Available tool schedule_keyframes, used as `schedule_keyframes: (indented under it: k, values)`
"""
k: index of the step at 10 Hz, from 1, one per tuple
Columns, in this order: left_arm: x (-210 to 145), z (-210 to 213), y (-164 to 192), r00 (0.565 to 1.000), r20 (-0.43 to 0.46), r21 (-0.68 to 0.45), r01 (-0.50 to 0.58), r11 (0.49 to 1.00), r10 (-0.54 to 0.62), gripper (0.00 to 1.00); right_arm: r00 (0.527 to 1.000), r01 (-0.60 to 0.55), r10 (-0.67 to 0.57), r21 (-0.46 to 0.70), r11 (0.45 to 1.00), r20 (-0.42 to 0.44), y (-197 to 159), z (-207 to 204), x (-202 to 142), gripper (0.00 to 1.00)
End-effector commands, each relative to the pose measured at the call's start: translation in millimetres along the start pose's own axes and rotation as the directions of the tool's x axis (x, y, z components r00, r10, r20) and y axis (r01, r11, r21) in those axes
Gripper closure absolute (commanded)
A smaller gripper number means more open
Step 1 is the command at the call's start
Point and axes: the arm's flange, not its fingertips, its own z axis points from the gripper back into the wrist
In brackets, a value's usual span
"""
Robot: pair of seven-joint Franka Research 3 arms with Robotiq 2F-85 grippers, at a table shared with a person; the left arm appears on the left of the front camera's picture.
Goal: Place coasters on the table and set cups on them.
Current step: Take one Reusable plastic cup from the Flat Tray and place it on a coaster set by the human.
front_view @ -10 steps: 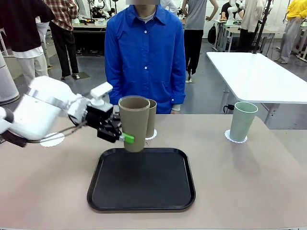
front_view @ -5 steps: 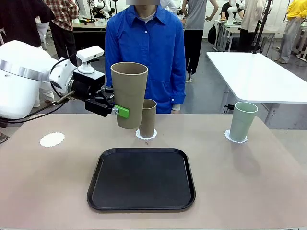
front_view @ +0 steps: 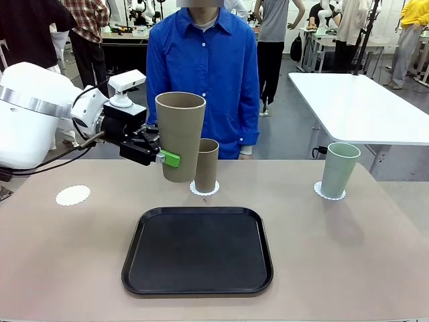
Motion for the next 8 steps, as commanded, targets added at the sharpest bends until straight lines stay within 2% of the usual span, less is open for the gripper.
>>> schedule_keyframes:
  k: [1, 2, 4, 6, 8]
  values:
    - [0, 61, 27, 0.998, 0.027, 0.168, 0.051, 0.984, -0.056, 0.18, 1.0, -0.003, 0.003, 0.008, 1.0, 0.002, 2, 0, 0, 0.0]
    - [-1, 106, 33, 0.997, 0.029, 0.283, 0.059, 0.957, -0.07, 0.18, 1.0, -0.003, 0.003, 0.008, 1.0, 0.002, 2, 0, 0, 0.0]
    - [-11, 185, 23, 0.994, 0.091, 0.448, 0.019, 0.894, -0.067, 0.18, 1.0, -0.003, 0.003, 0.008, 1.0, 0.002, 2, 0, 0, 0.0]
    - [-32, 267, -3, 0.985, 0.158, 0.598, -0.043, 0.8, -0.066, 0.18, 1.0, -0.003, 0.003, 0.008, 1.0, 0.002, 2, 0, 0, 0.0]
    - [-54, 324, -22, 0.977, 0.212, 0.667, -0.122, 0.735, -0.03, 0.18, 1.0, -0.003, 0.003, 0.008, 1.0, 0.002, 2, 0, 0, 0.0]
